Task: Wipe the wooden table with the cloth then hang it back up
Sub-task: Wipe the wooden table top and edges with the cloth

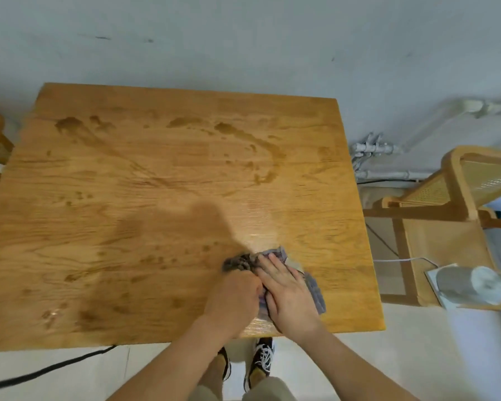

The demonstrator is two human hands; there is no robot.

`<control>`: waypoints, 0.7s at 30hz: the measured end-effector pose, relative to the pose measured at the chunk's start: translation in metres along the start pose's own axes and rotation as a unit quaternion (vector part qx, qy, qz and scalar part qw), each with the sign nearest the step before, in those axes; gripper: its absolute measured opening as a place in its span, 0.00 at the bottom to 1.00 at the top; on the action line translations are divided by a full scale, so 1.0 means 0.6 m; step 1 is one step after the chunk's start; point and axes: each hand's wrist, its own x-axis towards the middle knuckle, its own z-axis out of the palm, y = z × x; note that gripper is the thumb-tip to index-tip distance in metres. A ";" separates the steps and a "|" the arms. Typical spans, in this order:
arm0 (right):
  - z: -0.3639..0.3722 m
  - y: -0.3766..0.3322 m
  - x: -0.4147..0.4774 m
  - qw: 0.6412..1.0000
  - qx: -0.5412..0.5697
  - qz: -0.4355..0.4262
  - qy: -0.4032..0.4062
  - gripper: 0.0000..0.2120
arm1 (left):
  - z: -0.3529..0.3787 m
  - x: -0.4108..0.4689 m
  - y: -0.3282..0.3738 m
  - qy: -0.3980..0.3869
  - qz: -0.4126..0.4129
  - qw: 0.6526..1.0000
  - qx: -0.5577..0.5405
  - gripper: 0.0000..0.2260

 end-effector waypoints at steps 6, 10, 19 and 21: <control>-0.034 0.105 -0.081 0.955 -0.046 0.273 0.102 0.26 | 0.082 -0.031 0.068 -0.064 0.171 0.981 0.067 0.17; 0.013 -0.006 -0.023 0.924 0.003 0.349 0.153 0.29 | 0.088 -0.044 0.055 0.031 0.064 0.997 0.004 0.10; 0.017 0.062 -0.098 0.989 -0.019 0.011 0.147 0.21 | 0.076 -0.074 0.063 -0.032 0.008 0.996 0.088 0.13; 0.014 0.075 -0.104 0.981 0.004 0.075 0.181 0.22 | 0.100 -0.078 0.085 -0.031 0.033 0.994 0.095 0.13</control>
